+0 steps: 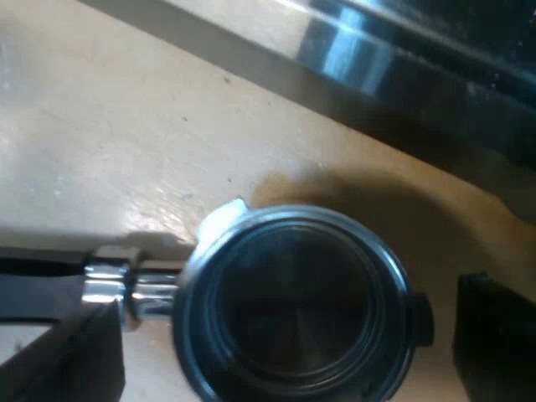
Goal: Put the handle in the coffee machine
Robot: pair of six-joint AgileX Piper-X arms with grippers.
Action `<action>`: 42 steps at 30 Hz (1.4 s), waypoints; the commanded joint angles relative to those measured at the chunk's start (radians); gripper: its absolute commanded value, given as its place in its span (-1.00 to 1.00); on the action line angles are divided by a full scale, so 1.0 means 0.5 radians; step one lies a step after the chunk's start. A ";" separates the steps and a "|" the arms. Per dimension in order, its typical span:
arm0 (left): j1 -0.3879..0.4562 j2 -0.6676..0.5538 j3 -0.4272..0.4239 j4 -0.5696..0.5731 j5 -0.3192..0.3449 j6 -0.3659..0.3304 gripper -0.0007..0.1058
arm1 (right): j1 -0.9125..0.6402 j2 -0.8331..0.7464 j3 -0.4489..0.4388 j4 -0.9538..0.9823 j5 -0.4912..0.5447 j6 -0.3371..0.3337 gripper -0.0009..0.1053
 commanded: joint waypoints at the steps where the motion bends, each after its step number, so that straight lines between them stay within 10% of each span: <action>1: -0.002 0.007 -0.003 -0.025 0.013 0.004 0.43 | -0.005 0.041 -0.008 0.027 -0.028 -0.027 0.53; 13: -0.002 0.007 -0.003 -0.025 0.013 0.004 0.43 | -0.005 0.090 -0.008 -0.012 -0.020 -0.094 0.48; 17: -0.002 0.007 -0.003 -0.025 0.013 0.004 0.43 | -0.005 0.090 -0.008 -0.006 0.034 -0.120 0.11; 23: -0.002 0.007 -0.003 -0.025 0.013 0.004 0.43 | -0.005 0.073 -0.008 0.066 0.034 -0.120 -0.97; 36: -0.002 0.007 -0.003 -0.025 0.019 0.004 0.43 | -0.001 -0.196 -0.008 0.354 0.133 -0.055 -0.98; 38: -0.002 0.007 -0.003 -0.025 0.355 0.022 0.43 | -0.001 -0.247 -0.008 0.384 0.133 -0.014 -0.98; 42: -0.002 0.007 -0.003 -0.025 0.449 0.046 0.43 | -0.001 -0.326 -0.008 0.428 0.133 0.003 -0.98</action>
